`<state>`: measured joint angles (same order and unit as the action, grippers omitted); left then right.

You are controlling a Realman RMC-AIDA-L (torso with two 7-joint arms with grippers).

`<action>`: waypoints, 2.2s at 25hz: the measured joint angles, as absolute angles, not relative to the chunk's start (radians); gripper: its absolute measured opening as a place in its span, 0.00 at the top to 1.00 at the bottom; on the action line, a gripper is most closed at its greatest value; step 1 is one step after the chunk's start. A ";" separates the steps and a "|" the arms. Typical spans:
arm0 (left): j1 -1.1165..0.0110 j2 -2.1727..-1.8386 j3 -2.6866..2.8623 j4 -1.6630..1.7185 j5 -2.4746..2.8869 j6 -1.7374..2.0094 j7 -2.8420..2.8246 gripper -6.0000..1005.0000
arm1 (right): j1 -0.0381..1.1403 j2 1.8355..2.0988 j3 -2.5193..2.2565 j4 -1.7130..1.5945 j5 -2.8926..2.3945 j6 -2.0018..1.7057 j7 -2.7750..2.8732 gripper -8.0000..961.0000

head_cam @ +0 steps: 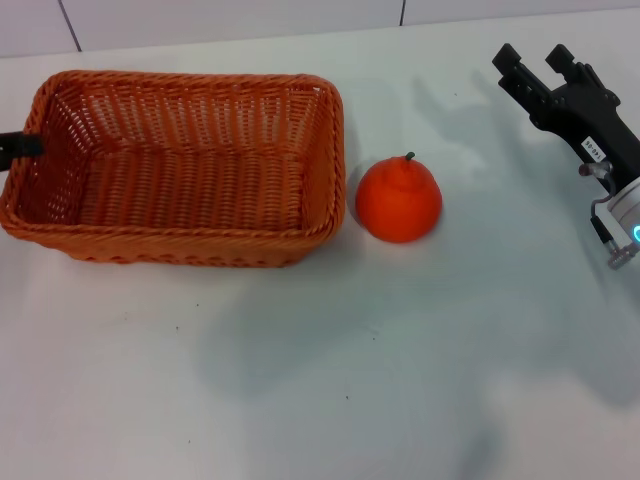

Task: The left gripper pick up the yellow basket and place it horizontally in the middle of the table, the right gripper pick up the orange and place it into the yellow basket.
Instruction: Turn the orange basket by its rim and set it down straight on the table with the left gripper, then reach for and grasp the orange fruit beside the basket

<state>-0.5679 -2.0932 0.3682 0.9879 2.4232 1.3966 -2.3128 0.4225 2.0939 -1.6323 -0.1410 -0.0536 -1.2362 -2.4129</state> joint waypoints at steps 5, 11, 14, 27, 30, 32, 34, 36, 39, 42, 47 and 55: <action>-0.560 -2.107 0.368 1.023 2.412 1.388 -2.302 0.50 | 0.419 2.094 -1.632 -0.141 -0.054 -1.236 -2.413 0.01; -0.550 -2.111 0.367 1.046 2.403 1.374 -2.278 0.23 | 0.422 2.094 -1.633 -0.141 -0.054 -1.236 -2.413 0.01; -0.530 -2.112 0.362 1.071 2.367 1.337 -2.261 0.14 | 0.422 2.094 -1.634 -0.141 -0.054 -1.236 -2.413 0.01; -0.389 -2.163 0.332 0.929 1.760 1.151 -1.801 0.13 | 0.436 2.094 -1.673 -0.150 -0.115 -1.223 -2.365 0.01; -0.381 -2.156 0.325 0.867 1.684 1.151 -1.750 0.13 | 0.442 2.097 -1.673 -0.160 -0.183 -1.201 -2.344 0.01; -0.371 -2.149 0.295 0.787 1.577 1.173 -1.639 0.13 | 0.448 2.101 -1.673 -0.161 -0.219 -1.194 -2.343 0.01; -0.368 -2.152 0.264 0.749 1.519 1.200 -1.549 0.13 | 0.456 2.105 -1.673 -0.162 -0.259 -1.187 -2.342 0.01; -0.365 -2.157 0.235 0.721 1.477 1.229 -1.480 0.13 | 0.462 2.107 -1.674 -0.162 -0.294 -1.185 -2.338 0.01; -0.357 -2.154 0.180 0.628 1.381 1.321 -1.345 0.13 | 0.467 2.109 -1.676 -0.159 -0.328 -1.185 -2.333 0.01; -0.351 -2.154 0.172 0.619 1.362 1.328 -1.321 0.13 | 0.468 2.111 -1.692 -0.153 -0.338 -1.181 -2.331 0.01; -0.351 -2.154 0.163 0.614 1.357 1.331 -1.301 0.13 | 0.461 2.111 -1.721 -0.152 -0.339 -1.158 -2.313 0.01; -0.358 -2.155 0.163 0.605 1.356 1.326 -1.293 0.12 | 0.455 2.111 -1.723 -0.139 -0.340 -1.101 -2.302 0.01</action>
<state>-0.3577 -2.1554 0.1625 0.6047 1.3559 1.3264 -1.2931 0.4546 2.1108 -1.7230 -0.1390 -0.3400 -1.1011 -2.3025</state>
